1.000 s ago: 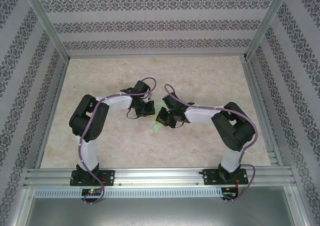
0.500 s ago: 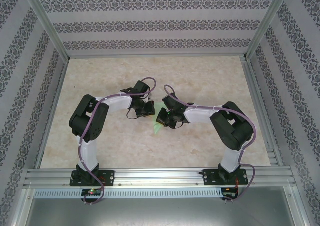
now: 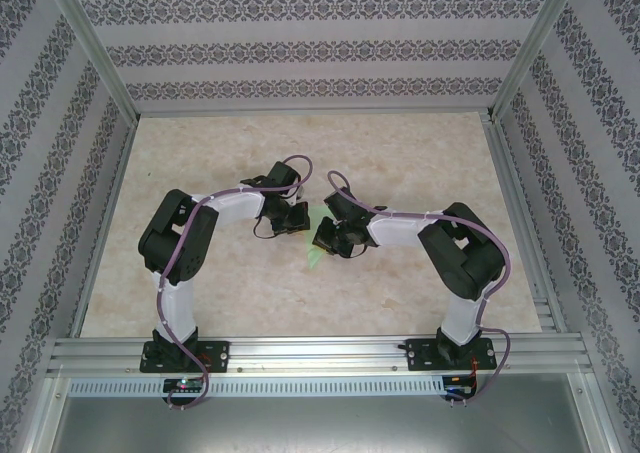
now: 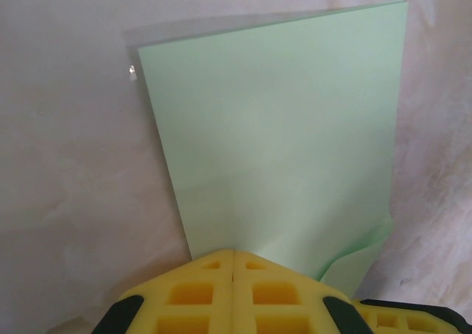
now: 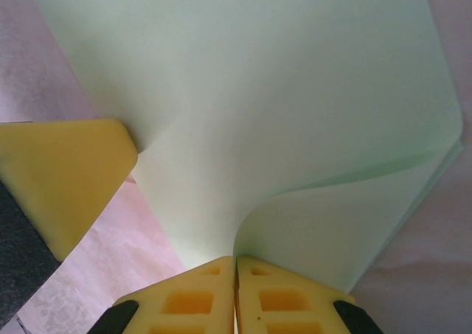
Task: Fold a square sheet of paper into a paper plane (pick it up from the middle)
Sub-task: Third fold the triangle at the center of the table.
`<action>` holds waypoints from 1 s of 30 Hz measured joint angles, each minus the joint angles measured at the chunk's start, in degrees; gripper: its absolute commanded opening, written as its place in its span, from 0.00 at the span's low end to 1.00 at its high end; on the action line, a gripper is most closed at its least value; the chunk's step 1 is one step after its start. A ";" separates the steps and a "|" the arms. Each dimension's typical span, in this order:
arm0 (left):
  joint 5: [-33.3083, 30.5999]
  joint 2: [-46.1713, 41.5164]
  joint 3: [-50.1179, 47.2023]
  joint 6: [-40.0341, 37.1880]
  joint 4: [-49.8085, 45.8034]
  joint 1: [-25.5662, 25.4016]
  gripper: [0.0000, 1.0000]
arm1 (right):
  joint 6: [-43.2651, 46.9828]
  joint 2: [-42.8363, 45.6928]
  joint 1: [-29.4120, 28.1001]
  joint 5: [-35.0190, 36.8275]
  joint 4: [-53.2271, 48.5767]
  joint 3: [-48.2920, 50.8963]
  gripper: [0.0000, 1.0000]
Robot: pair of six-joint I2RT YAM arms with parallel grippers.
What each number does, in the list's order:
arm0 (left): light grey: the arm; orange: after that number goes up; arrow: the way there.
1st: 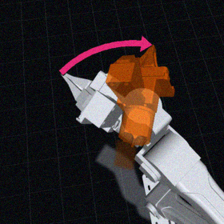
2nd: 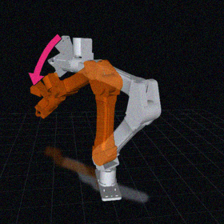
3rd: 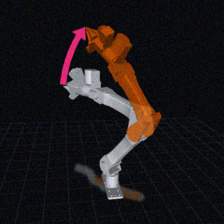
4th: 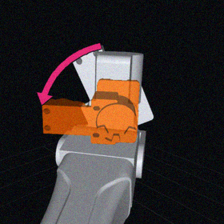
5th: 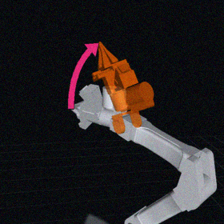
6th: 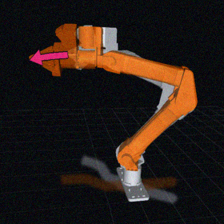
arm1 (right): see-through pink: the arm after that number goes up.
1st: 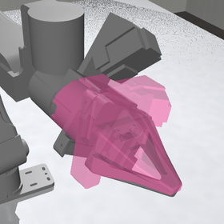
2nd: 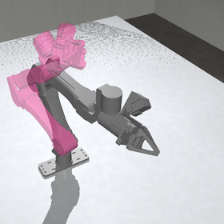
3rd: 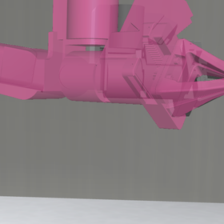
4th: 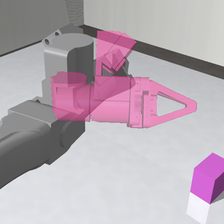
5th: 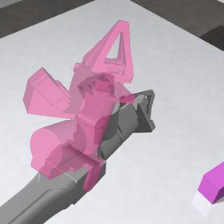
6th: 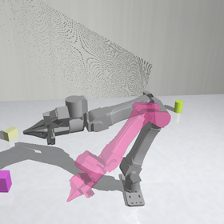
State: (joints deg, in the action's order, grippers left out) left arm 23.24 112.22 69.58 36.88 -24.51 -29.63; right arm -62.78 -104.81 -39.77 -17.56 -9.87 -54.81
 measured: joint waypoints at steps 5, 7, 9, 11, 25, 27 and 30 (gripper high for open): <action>-0.02 0.00 0.00 0.00 0.00 0.00 0.05 | -0.17 -0.39 0.00 -0.02 0.02 -0.39 0.10; -0.02 0.00 0.00 0.00 -0.02 0.00 0.05 | -0.17 -0.66 0.00 -0.04 0.07 -0.68 0.12; -0.02 0.00 0.00 0.00 -0.07 0.00 0.05 | -0.26 -0.76 0.00 -0.07 0.09 -0.76 0.16; -0.04 0.00 0.00 0.00 -0.33 0.00 0.06 | -0.35 -0.81 0.00 -0.09 0.31 -0.87 0.19; -1.33 -6.38 -0.90 0.09 -1.68 4.48 0.07 | -0.15 -0.81 -0.33 -0.63 1.55 -1.31 0.40; -1.29 -6.97 -1.40 0.11 -1.68 4.52 0.07 | -0.04 -0.81 -0.37 -0.70 1.81 -1.36 0.44; -1.03 -7.23 -1.84 0.24 -1.68 4.50 0.07 | 0.15 -0.79 -0.37 -0.76 2.23 -1.42 0.47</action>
State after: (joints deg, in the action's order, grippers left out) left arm 22.22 104.99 67.75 37.12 -26.20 -25.12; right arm -62.63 -105.60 -40.14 -18.33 -7.64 -56.23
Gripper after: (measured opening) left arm 0.075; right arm 0.461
